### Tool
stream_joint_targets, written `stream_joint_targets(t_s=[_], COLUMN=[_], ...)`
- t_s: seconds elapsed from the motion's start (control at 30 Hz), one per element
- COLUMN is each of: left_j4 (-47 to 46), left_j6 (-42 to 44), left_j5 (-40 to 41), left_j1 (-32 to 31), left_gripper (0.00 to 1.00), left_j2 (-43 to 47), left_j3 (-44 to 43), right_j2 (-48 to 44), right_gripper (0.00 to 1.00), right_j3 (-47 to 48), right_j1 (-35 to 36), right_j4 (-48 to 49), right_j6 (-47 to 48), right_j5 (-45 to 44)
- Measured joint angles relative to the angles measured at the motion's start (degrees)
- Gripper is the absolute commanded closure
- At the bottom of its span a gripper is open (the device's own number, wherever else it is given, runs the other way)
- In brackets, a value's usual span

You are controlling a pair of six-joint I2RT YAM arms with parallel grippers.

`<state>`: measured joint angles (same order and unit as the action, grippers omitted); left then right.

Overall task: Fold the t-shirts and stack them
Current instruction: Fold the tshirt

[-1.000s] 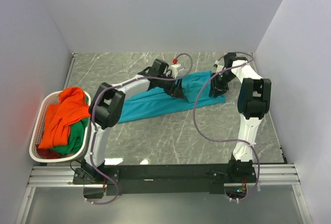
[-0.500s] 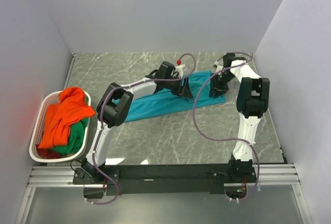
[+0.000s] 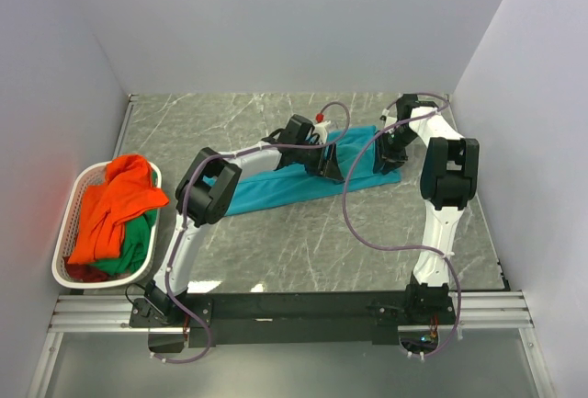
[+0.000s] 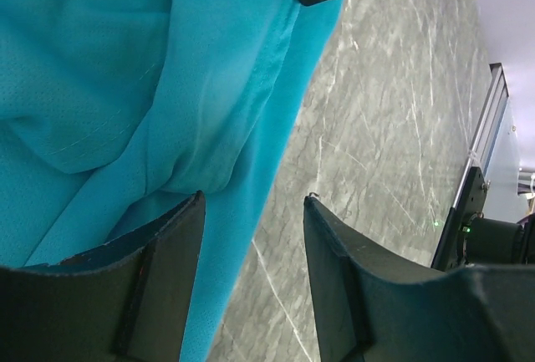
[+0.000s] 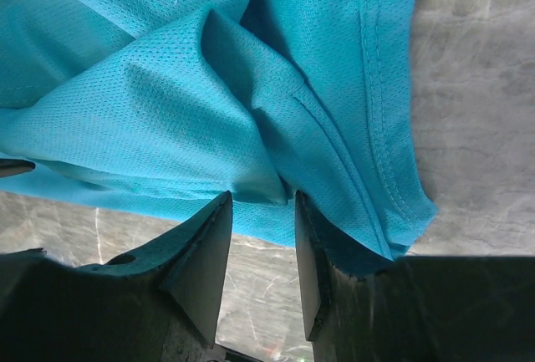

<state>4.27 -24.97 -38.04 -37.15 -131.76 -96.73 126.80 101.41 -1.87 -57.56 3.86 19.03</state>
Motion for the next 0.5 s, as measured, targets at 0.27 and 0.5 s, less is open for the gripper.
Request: stream_joint_targets(t_s=[0.27,0.5], left_j4=[1.0,1.2], left_j6=[0.2,0.2], left_j5=[0.2,0.1], left_j1=[0.2,1.8], left_gripper=[0.45,0.45], left_j2=[-0.2,-0.2], left_j3=[0.0,-0.1], right_j2=[0.0,0.0], right_gripper=[0.73,1.00], right_j3=[0.5,2.2], right_j1=[0.0,0.0], right_j4=[-0.2,-0.4], right_j6=[-0.4,-0.5], right_j5=[0.7,4.0])
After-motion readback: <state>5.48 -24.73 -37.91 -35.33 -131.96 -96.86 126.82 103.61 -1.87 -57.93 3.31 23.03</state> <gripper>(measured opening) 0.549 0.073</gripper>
